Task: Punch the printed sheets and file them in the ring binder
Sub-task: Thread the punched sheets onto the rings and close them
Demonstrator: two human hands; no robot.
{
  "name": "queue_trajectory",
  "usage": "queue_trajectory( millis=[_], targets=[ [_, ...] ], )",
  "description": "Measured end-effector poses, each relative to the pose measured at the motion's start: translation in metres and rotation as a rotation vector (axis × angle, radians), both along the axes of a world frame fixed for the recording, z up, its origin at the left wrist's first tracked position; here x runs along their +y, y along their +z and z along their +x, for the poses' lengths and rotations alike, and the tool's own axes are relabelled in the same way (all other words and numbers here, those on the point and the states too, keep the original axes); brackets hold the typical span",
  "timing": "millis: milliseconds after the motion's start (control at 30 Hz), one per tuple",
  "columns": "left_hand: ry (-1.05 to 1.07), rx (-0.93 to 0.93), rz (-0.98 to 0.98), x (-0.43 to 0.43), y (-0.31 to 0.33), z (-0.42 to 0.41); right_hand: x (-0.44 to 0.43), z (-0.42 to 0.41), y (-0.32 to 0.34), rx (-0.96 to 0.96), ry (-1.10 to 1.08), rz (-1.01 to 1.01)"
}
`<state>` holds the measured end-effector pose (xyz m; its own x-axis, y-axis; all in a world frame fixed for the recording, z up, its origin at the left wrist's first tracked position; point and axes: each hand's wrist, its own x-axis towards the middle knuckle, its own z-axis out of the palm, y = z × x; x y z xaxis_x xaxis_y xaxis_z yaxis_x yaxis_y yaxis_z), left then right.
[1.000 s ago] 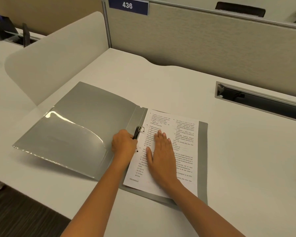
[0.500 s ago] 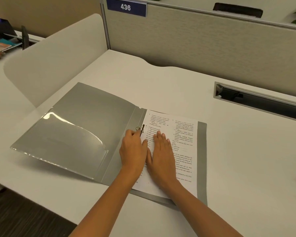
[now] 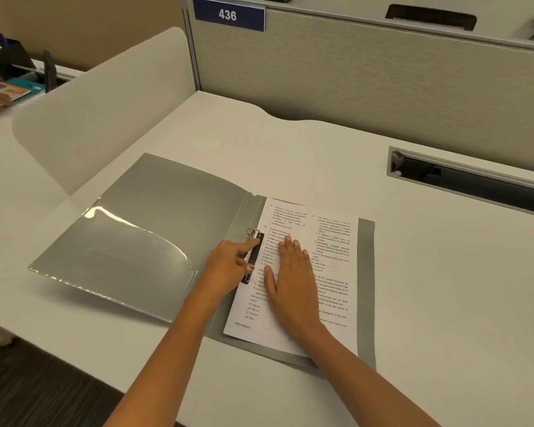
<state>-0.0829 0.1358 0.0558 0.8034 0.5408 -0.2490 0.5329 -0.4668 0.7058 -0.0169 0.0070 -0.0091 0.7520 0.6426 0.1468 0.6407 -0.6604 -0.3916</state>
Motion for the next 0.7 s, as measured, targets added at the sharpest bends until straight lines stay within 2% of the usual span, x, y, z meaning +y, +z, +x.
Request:
queue_trajectory(
  millis=[267,400,567,700],
  targets=[
    [-0.04,0.002,0.044,0.001,-0.009,-0.006,0.001,0.001,-0.001,0.001,0.0,0.006],
    [-0.128,0.01,0.045,0.008,-0.013,-0.015,0.0,0.001,-0.002,0.01,0.002,0.008],
    [-0.154,-0.04,0.137,-0.002,-0.02,-0.021,0.0,0.001,-0.001,0.01,-0.002,0.003],
    [-0.222,0.01,0.209,-0.004,-0.023,-0.017,0.0,0.001,0.0,0.018,0.003,-0.002]
  ],
)
